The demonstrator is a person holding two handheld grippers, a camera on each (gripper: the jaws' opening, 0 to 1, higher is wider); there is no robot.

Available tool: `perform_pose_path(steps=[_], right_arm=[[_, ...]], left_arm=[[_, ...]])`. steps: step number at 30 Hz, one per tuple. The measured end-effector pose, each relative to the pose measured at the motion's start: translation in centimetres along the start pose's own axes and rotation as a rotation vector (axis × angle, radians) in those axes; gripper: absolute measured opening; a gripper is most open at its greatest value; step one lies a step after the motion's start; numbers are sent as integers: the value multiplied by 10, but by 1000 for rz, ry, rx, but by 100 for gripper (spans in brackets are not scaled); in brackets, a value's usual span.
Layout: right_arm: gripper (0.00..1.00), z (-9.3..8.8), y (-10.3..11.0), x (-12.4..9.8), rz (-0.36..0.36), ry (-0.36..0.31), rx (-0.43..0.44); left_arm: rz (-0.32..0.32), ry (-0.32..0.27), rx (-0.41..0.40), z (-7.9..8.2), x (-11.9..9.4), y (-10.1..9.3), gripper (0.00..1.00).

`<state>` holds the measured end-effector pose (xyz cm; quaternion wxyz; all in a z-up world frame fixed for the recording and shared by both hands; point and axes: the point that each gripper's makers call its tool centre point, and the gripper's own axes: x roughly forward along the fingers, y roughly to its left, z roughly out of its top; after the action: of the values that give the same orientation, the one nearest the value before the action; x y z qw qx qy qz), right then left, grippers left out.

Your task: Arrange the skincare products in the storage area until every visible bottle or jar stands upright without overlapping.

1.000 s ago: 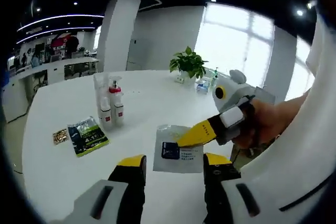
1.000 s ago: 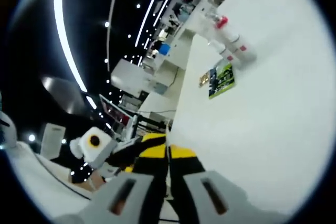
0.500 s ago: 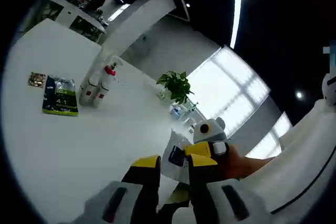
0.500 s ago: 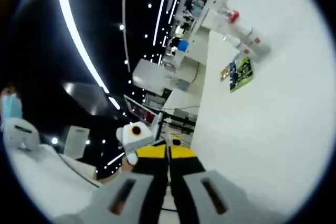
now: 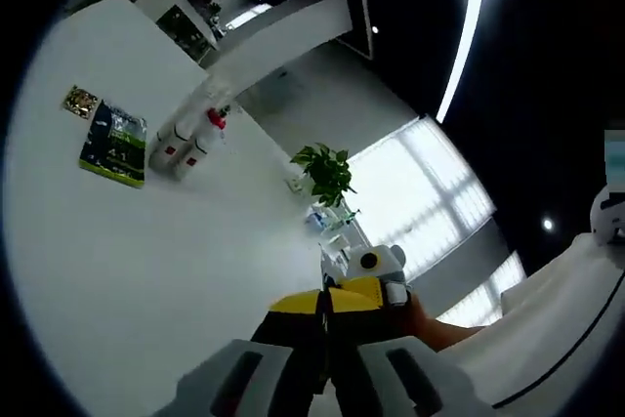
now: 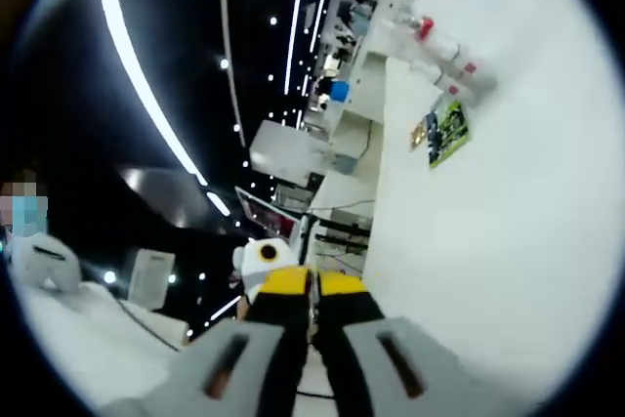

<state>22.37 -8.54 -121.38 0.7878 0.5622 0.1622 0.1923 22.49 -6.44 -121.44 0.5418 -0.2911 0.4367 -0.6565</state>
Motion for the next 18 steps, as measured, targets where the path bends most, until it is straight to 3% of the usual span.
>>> perform_pose_path(steps=[3,5,14,17,18], right_arm=[[10,1,-2,6,-24,-10,-22],[11,-1,-1,9,-19,-5,-21],[2,-4,2,17,-24,12,-63],[1,-2,2,18,-19,0,-39],[1,4,4,18,-1,-37,3]], left_arm=[[-10,-112,-95,16,-3,2,0],[-7,-139,-121,20,-4,4,0],[6,-145,-124,20,-6,8,0],[9,-151,-128,20,-8,10,0],[4,-152,-130,20,-9,10,0]])
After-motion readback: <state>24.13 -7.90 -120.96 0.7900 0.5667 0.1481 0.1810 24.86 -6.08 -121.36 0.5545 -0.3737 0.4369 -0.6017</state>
